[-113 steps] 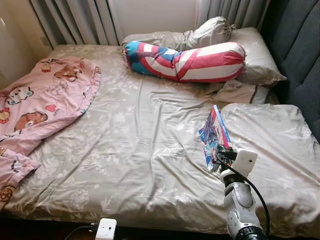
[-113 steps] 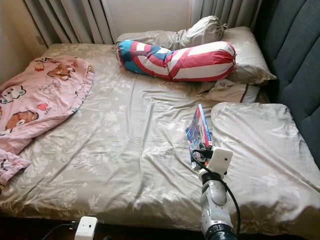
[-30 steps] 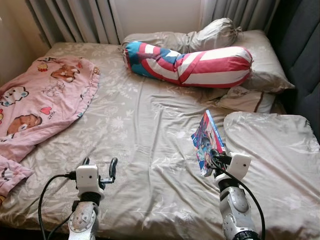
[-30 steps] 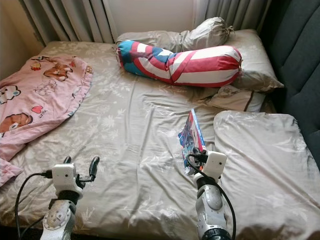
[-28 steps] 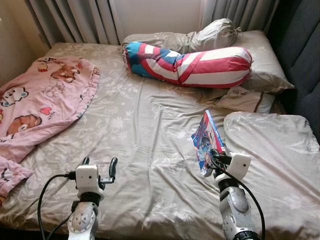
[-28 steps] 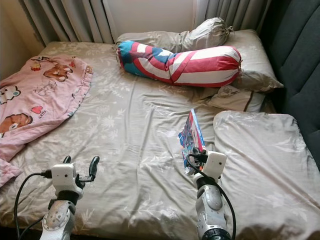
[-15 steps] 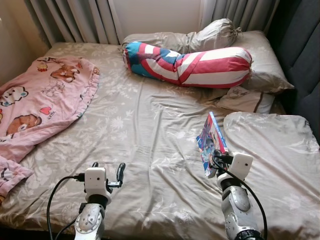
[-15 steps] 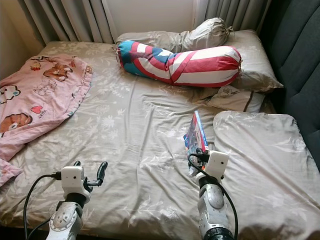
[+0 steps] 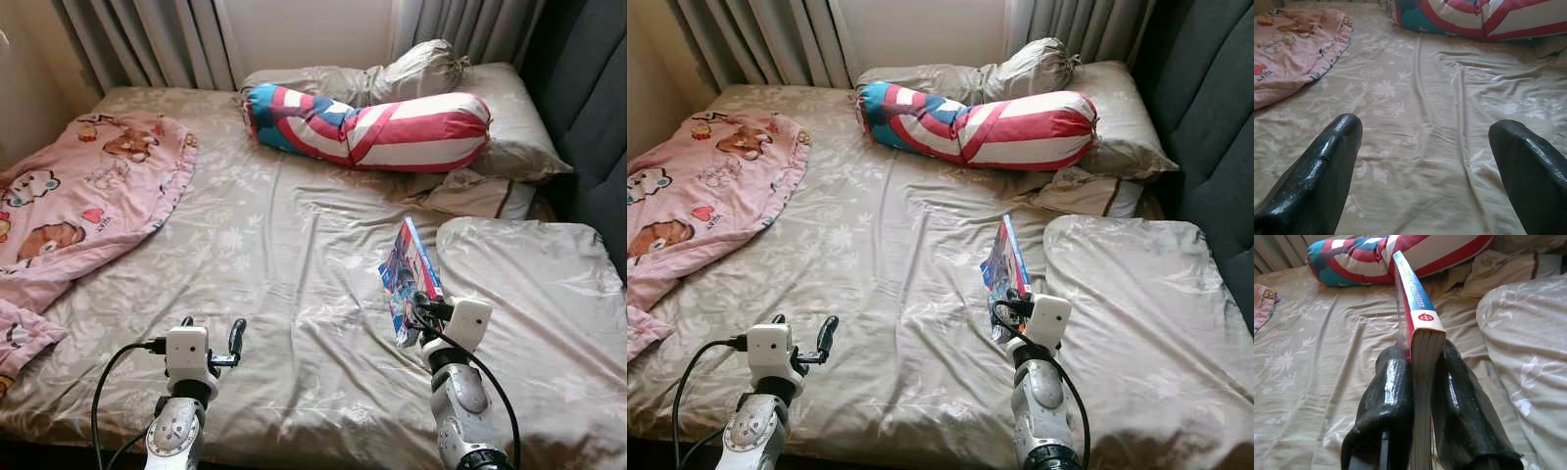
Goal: Clean up the room
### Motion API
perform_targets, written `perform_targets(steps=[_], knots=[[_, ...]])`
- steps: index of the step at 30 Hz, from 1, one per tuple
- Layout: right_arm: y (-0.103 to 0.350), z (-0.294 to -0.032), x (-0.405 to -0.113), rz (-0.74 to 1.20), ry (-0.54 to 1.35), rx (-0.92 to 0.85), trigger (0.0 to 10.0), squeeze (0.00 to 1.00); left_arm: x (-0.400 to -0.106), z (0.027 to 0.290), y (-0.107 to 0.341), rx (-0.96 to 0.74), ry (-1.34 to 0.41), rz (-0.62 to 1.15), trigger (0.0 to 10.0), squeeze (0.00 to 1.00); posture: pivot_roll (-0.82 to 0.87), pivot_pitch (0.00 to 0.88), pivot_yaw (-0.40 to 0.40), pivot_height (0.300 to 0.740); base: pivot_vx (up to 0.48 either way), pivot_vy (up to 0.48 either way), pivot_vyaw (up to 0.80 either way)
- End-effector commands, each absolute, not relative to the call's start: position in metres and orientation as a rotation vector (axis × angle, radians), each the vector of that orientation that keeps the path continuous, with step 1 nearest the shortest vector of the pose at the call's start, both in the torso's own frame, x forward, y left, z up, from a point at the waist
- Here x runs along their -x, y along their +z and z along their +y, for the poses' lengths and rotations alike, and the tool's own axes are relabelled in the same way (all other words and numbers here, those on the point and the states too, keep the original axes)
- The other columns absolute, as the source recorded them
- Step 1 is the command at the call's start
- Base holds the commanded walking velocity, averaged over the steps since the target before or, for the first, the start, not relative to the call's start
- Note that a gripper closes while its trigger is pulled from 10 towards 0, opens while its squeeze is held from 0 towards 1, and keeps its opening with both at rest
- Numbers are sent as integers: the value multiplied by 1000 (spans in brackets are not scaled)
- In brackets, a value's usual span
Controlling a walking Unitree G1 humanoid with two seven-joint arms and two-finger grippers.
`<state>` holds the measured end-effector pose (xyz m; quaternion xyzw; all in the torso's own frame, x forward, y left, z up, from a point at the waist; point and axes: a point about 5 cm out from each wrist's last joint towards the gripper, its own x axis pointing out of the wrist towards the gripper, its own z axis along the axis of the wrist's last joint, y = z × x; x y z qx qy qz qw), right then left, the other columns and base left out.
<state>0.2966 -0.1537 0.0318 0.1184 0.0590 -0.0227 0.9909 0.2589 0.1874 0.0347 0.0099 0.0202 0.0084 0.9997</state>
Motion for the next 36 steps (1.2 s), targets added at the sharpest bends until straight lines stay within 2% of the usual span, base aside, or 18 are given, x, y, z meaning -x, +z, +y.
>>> perform_targets(steps=[1, 14, 21, 36], knots=[[39, -150, -301, 87, -23, -243, 10000, 0, -258, 188, 36, -12, 18, 42, 10000, 0, -81, 108, -4, 682, 0, 0, 0], [37, -150, -299, 87, -25, -266, 10000, 0, -259, 187, 40, -10, 13, 33, 10000, 0, -77, 103, -5, 682, 0, 0, 0], [36, -151, -298, 85, -36, -288, 10000, 0, -260, 190, 41, -11, 25, 38, 10000, 0, -72, 89, -6, 644, 0, 0, 0], [34, -149, -296, 88, -29, -306, 10000, 0, -260, 189, 41, -2, 12, 43, 10000, 0, -71, 69, -1, 644, 0, 0, 0]])
